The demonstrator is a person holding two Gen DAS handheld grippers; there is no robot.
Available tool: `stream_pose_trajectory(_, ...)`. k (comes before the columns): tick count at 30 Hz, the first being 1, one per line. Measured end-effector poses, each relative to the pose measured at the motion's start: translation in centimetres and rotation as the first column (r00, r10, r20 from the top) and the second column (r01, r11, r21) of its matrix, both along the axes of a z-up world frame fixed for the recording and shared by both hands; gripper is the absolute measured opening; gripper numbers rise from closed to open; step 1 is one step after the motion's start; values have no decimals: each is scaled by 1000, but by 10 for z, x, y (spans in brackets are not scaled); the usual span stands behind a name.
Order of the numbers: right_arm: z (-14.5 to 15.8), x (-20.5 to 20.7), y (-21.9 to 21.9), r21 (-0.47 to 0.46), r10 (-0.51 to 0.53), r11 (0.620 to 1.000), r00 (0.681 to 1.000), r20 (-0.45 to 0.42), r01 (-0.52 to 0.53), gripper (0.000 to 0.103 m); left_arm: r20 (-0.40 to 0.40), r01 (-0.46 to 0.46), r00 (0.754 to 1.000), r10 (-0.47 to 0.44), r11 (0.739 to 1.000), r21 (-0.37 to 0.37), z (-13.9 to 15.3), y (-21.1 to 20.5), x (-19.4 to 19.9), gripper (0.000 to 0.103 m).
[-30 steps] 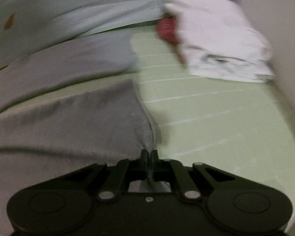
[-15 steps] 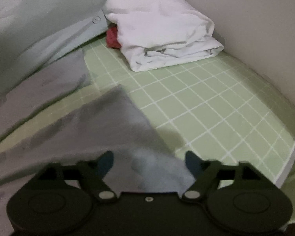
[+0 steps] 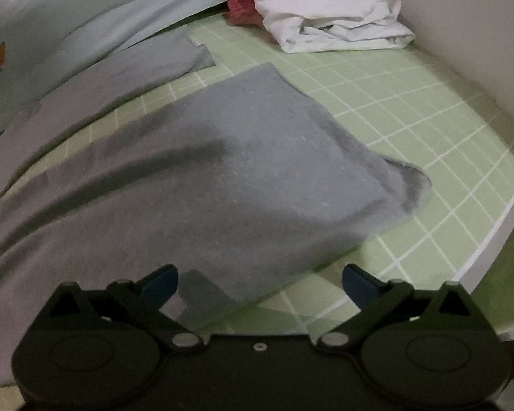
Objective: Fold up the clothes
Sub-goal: 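Release the sweatshirt and hold both grippers open above it, then grasp the grey sweatpants waistband with the left gripper and lift it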
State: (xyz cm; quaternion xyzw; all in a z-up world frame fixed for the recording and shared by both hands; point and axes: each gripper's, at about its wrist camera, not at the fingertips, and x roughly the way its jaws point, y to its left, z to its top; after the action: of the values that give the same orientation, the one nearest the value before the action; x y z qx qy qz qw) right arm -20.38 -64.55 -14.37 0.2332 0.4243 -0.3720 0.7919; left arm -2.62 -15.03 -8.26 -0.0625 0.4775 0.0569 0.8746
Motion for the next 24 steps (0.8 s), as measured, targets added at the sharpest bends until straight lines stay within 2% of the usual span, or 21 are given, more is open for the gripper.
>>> stream_pose_trajectory(5,-1,11,3,-16,-136,991,990,-30,135,103,-5,-51,999,51,998,-23,1,38,16,95)
stream_pose_trajectory(12,-1,21,-3,-22,-312,950,949,-34,311,103,-15,-160,987,159,986,-44,-6,105,43,95)
stream_pose_trajectory(19,-1,28,-3,-32,-407,913,913,-28,407,103,-31,-235,972,233,969,-80,-20,164,75,95)
stream_pose_trajectory(24,-1,34,-9,-11,-462,887,886,-43,462,103,-32,-254,967,252,962,-102,-26,188,99,95)
